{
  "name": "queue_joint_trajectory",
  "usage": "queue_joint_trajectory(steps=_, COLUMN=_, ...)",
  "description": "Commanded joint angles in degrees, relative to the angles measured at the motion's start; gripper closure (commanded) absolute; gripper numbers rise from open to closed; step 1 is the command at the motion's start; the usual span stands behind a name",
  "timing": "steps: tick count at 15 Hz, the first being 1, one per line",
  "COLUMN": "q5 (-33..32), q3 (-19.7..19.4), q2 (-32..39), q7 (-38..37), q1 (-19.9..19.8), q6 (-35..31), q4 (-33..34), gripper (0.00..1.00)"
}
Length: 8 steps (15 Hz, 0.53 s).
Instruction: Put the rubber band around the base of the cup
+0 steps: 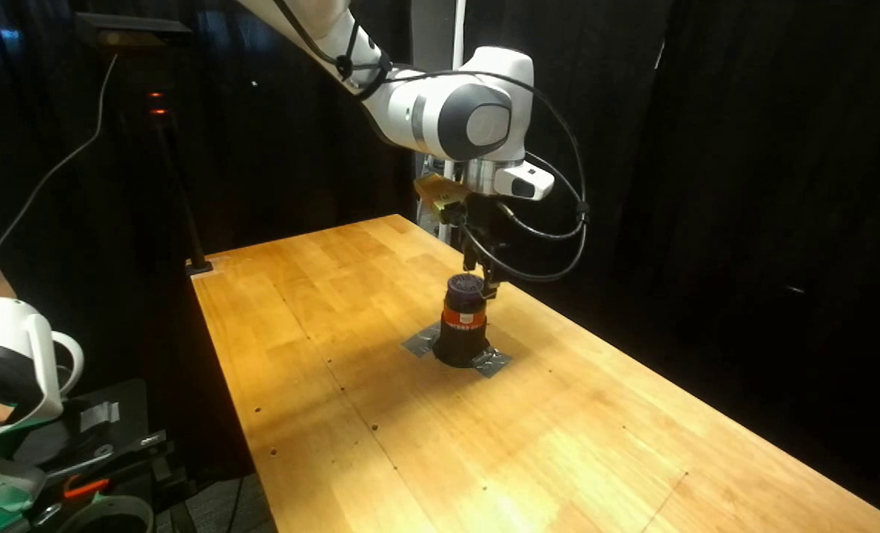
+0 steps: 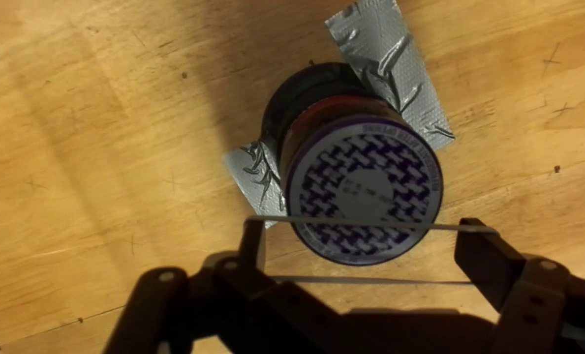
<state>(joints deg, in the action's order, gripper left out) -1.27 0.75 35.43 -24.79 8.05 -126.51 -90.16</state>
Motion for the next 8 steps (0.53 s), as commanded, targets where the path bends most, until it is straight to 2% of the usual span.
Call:
queue_joint_trajectory(steps=1, q5=2.00, q3=-0.31, q2=2.77, q7=-0.82, q1=1.10, q6=0.47, q4=4.99, gripper=0.00)
queue_joint_trajectory(steps=8, q5=2.56, q3=-0.32, q2=2.94, q7=0.20, q1=0.41, q6=3.60, q4=4.55, gripper=0.00)
